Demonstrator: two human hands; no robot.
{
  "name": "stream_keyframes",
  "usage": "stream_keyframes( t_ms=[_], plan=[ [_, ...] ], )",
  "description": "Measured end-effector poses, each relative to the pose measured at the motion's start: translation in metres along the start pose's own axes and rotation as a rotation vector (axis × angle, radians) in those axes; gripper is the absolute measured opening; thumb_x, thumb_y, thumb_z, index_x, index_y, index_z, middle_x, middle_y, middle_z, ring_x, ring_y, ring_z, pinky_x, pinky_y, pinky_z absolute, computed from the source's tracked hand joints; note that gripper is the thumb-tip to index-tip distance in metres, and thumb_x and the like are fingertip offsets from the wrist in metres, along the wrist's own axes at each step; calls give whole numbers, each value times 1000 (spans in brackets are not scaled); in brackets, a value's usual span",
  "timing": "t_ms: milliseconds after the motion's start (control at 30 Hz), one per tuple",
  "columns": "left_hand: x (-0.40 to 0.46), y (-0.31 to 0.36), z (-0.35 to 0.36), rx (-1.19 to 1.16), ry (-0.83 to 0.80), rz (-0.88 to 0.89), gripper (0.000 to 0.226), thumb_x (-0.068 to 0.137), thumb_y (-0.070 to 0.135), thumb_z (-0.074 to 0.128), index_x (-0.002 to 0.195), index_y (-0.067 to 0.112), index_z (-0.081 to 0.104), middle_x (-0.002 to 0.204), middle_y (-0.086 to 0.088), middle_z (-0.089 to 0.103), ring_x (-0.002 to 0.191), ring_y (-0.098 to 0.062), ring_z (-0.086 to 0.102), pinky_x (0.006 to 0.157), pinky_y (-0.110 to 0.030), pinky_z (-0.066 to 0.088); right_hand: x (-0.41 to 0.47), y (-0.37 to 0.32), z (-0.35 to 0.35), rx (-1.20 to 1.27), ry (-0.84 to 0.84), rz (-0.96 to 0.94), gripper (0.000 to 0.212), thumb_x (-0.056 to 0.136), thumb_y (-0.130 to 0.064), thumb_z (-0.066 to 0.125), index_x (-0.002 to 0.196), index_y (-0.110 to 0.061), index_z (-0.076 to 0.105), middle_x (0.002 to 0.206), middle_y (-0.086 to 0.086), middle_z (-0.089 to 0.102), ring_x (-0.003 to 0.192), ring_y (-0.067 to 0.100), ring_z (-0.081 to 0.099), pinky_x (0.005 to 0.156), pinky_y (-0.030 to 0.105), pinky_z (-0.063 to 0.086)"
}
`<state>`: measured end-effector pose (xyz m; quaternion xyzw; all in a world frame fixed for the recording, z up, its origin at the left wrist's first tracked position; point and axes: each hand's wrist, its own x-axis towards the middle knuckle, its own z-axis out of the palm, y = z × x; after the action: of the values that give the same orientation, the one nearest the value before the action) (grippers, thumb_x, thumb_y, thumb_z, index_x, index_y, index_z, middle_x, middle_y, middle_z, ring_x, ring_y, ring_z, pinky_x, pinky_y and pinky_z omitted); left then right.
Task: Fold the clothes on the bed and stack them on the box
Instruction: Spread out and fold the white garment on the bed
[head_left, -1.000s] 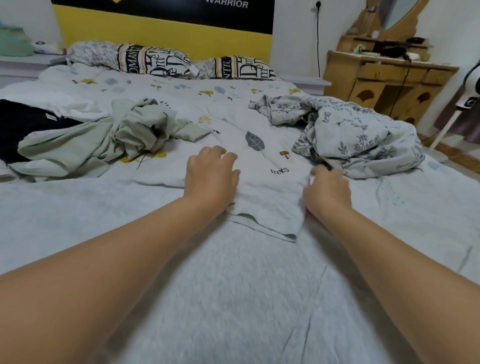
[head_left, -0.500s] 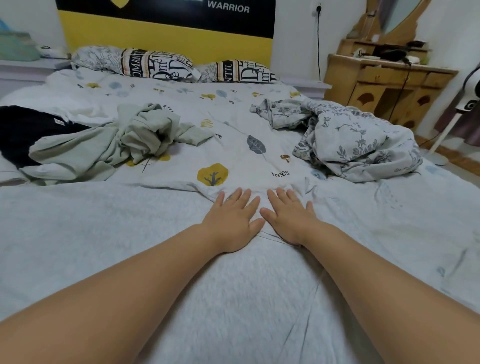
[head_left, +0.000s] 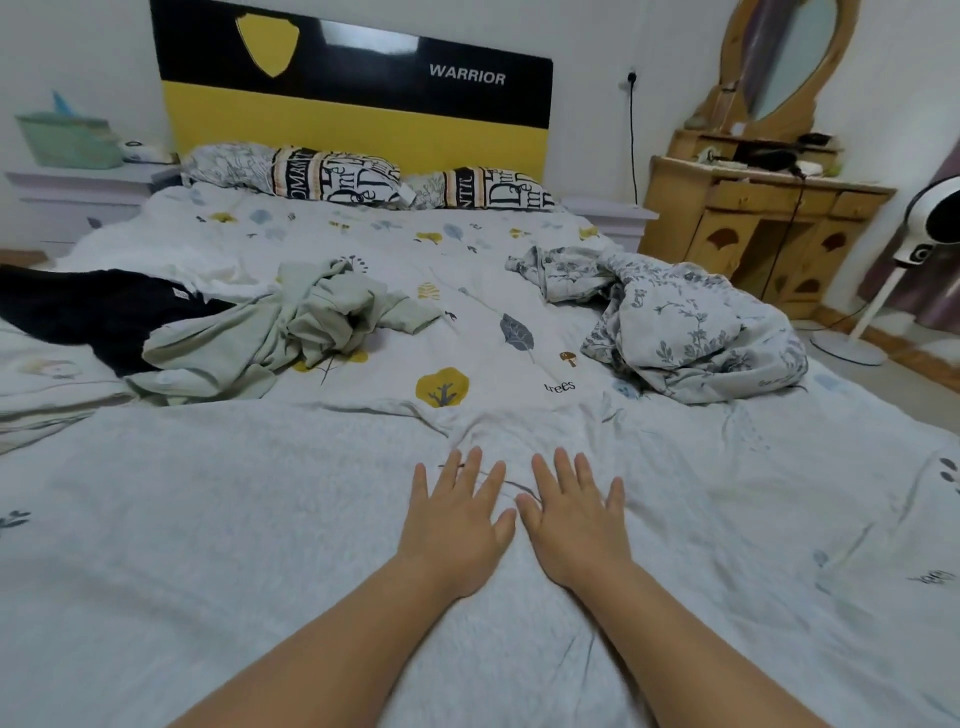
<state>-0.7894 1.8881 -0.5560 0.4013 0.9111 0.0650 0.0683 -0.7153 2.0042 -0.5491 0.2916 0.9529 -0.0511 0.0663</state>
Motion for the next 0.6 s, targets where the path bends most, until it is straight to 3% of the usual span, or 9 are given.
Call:
stream_keyframes(
  t_ms=[133,233,300,433,600],
  plan=[
    [-12,6,-23,64,-20,9,58,100,45,18,151,23,0,159,-4,-6,146,-24,-7,115,-51,-6,-4,2,-30,105,-116,-36,58,101,-45,19,152,-22,3,160,2,-1,146,21,-3,116,50,0],
    [-38,7,-50,89,1,29,56,100,39,25,150,18,11,158,-6,7,146,-25,4,114,-52,-2,-27,6,-62,215,-14,-79,49,102,-29,31,148,-16,23,152,7,28,140,23,24,112,35,23],
    [-65,3,-67,129,-37,76,54,99,36,31,149,18,17,155,-6,19,144,-24,14,114,-53,0,-56,10,-73,207,3,-116,46,100,-19,35,145,-16,31,149,6,35,136,23,33,107,30,29],
    [-122,-7,-86,159,-124,107,48,98,36,36,142,17,33,147,-6,34,139,-23,24,114,-51,6,-119,25,-66,135,-72,-183,51,98,-11,33,148,-20,26,155,2,23,142,19,23,112,28,20],
    [-194,-19,-80,127,-175,109,49,99,41,33,143,22,33,151,-3,30,140,-17,24,115,-44,8,-179,48,-52,96,-97,-189,56,99,-9,29,150,-25,12,159,-1,8,145,15,11,115,25,11]
  ],
)
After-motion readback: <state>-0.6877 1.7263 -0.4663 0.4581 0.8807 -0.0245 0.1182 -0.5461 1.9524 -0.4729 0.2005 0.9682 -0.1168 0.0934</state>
